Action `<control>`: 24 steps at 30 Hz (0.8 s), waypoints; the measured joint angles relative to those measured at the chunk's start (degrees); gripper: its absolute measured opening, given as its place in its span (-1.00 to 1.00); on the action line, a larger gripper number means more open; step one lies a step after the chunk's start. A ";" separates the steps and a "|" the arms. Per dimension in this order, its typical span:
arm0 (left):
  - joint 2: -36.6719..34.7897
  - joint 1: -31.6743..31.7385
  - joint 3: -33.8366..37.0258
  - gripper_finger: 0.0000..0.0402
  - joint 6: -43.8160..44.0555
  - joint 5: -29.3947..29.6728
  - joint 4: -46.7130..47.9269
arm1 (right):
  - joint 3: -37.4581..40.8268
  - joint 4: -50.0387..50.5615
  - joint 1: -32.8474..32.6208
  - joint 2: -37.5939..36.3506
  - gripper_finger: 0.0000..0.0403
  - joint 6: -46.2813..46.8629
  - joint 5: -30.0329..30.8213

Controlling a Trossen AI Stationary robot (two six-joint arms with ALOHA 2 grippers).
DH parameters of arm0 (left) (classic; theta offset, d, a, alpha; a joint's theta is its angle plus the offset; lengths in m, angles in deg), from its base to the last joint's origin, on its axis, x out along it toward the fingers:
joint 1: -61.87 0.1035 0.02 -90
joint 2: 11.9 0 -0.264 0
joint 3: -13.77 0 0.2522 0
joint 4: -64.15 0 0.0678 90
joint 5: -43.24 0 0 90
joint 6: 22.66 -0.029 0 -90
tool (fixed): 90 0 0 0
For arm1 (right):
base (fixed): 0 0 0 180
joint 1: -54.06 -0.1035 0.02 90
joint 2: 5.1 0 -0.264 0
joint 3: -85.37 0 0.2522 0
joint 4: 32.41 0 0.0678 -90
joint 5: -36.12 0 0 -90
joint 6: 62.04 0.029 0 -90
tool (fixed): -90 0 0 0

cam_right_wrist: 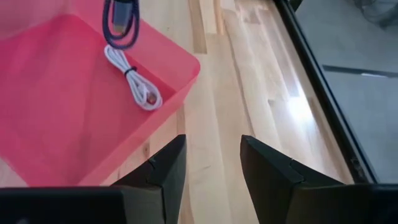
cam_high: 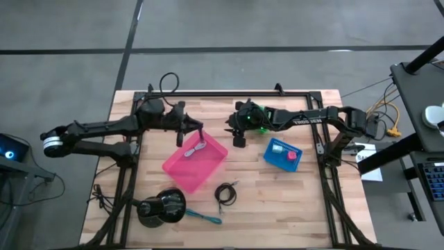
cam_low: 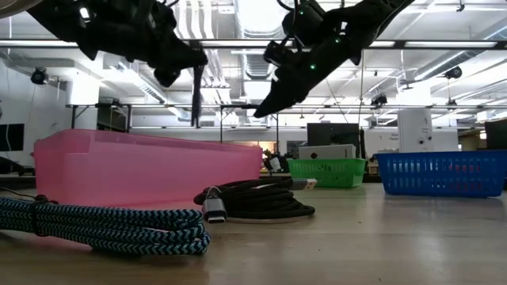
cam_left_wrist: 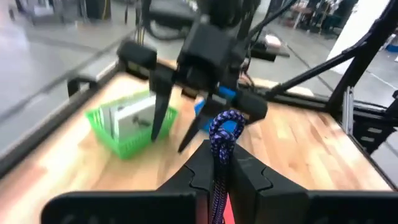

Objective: Pick and place items into bin
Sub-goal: Put the blue charger cable into the pink bin

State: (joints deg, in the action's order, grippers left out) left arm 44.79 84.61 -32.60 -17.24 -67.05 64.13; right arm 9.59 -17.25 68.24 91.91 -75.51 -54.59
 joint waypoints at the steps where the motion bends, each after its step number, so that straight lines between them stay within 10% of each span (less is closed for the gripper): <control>1: 0.00 0.00 -0.36 -0.95 0.27 0.08 1.59 | 0.05 0.36 -0.02 0.00 -0.30 0.02 0.00; 24: 13.84 0.00 -11.37 -0.95 13.24 6.82 35.42 | 3.52 1.39 0.02 -0.05 -0.40 -0.66 -0.14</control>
State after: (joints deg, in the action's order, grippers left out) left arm 58.63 84.61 -43.97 -4.00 -60.23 99.55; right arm 13.11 -15.86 68.26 91.87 -76.17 -54.73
